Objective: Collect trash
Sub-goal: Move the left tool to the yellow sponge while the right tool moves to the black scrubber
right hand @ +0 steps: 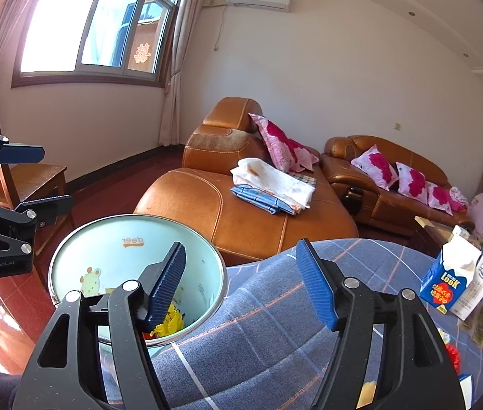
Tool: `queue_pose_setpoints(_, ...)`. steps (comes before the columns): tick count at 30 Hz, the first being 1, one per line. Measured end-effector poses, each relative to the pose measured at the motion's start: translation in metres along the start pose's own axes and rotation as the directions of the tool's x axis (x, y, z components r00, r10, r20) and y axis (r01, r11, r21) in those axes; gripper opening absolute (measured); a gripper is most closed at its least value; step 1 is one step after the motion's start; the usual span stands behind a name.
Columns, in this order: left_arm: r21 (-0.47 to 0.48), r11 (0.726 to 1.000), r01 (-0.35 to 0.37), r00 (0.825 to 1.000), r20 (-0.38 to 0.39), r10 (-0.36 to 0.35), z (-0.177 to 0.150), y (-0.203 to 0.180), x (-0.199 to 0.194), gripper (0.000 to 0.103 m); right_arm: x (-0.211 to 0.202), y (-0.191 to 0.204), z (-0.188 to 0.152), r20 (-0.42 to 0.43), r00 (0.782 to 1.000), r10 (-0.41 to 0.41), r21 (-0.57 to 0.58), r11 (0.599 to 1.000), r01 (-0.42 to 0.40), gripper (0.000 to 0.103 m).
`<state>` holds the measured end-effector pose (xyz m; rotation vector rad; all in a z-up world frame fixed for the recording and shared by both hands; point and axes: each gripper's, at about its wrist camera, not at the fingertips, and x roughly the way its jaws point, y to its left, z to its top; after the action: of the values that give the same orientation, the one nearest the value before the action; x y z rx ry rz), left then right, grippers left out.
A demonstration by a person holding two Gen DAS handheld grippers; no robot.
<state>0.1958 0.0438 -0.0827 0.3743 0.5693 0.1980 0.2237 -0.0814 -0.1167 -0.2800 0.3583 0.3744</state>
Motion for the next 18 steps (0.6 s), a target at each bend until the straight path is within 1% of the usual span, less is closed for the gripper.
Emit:
queue_pose_setpoints(1, -0.001, 1.000, 0.000, 1.000, 0.004, 0.000, 0.000, 0.000, -0.002, 0.074, -0.002, -0.001, -0.001, -0.003, 1.000, -0.026, 0.004, 1.000, 0.026, 0.072)
queue_pose_setpoints(2, -0.001, 1.000, -0.001, 1.000, 0.010, 0.001, 0.000, 0.000, -0.004, 0.078, -0.005, -0.003, -0.002, -0.009, 0.999, -0.035, 0.013, 0.999, 0.035, 0.072)
queue_pose_setpoints(3, 0.001, 1.000, -0.001, 1.000, 0.014, 0.001, 0.000, -0.001, -0.006, 0.078, -0.008, -0.005, -0.003, -0.014, 0.999, -0.038, 0.025, 0.999, 0.038, 0.072)
queue_pose_setpoints(7, 0.006, 1.000, 0.019, 1.000, 0.022, -0.020, 0.000, -0.008, -0.012, 0.078, -0.022, -0.011, -0.010, -0.033, 0.995, -0.097, 0.034, 0.995, 0.098, 0.073)
queue_pose_setpoints(12, 0.031, 0.997, 0.072, 0.997, 0.037, -0.073, -0.001, -0.030, -0.022, 0.079, -0.049, -0.025, -0.025, -0.056, 0.984, -0.167, 0.083, 0.982, 0.171, 0.073)
queue_pose_setpoints(15, 0.055, 0.992, 0.115, 0.992, 0.043, -0.118, -0.001, -0.050, -0.031, 0.079, -0.074, -0.040, -0.035, -0.075, 0.972, -0.222, 0.140, 0.963, 0.230, 0.073)
queue_pose_setpoints(18, 0.090, 0.983, 0.158, 0.985, 0.055, -0.163, -0.001, -0.073, -0.041, 0.079, -0.107, -0.060, -0.048, -0.078, 0.956, -0.282, 0.214, 0.932, 0.293, 0.073)
